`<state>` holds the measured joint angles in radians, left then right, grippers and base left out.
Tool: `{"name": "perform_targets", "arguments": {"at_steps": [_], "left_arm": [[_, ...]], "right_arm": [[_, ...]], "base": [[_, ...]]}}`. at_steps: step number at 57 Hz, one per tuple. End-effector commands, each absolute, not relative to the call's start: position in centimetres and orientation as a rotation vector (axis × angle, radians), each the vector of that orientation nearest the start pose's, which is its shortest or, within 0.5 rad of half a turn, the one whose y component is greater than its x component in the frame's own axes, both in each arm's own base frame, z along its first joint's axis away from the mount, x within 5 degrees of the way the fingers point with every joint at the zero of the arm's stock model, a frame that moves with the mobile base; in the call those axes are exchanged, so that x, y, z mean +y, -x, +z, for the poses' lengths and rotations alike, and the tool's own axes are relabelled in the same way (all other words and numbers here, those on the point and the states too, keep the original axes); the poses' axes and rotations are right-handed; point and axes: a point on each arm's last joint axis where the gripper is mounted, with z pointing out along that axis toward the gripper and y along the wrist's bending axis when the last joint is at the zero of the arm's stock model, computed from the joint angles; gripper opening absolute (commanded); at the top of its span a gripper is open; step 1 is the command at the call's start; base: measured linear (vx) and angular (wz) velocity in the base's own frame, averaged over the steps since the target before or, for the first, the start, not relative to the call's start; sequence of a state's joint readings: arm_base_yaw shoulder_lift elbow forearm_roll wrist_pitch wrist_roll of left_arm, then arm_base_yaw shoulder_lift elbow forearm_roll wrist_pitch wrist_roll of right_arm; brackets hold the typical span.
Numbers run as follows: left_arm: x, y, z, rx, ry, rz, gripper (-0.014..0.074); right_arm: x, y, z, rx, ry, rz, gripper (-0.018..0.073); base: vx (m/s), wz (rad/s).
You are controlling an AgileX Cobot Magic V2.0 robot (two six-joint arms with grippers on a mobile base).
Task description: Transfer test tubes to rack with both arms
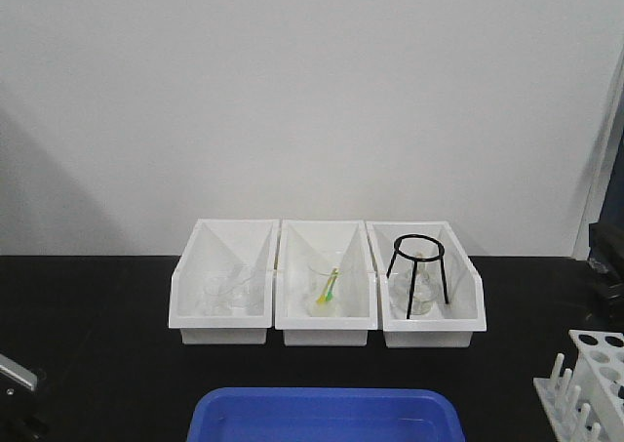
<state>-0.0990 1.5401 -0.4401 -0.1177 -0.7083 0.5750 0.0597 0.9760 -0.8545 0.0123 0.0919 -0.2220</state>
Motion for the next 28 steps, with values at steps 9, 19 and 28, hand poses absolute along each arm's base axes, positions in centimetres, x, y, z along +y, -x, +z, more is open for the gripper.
{"name": "perform_targets", "arguments": {"at_steps": [9, 19, 28], "left_arm": [[-1.9, -27.3, 20.1, 1.687, -0.430, 0.354, 0.0104], [-1.9, -27.3, 20.1, 1.682, -0.429, 0.355, -0.0023], [-1.9, -27.2, 21.1, 1.615, -0.408, 0.367, -0.0022]], "right_arm": [[1.2, -21.2, 40.2, 1.562, 0.221, -0.131, 0.0375], [1.2, -21.2, 40.0, 1.578, 0.224, -0.130, 0.0375], [1.2, -21.2, 40.0, 1.583, 0.224, -0.130, 0.0375]], "base": [[0.00, 0.00], [0.00, 0.00], [0.00, 0.00]]}}
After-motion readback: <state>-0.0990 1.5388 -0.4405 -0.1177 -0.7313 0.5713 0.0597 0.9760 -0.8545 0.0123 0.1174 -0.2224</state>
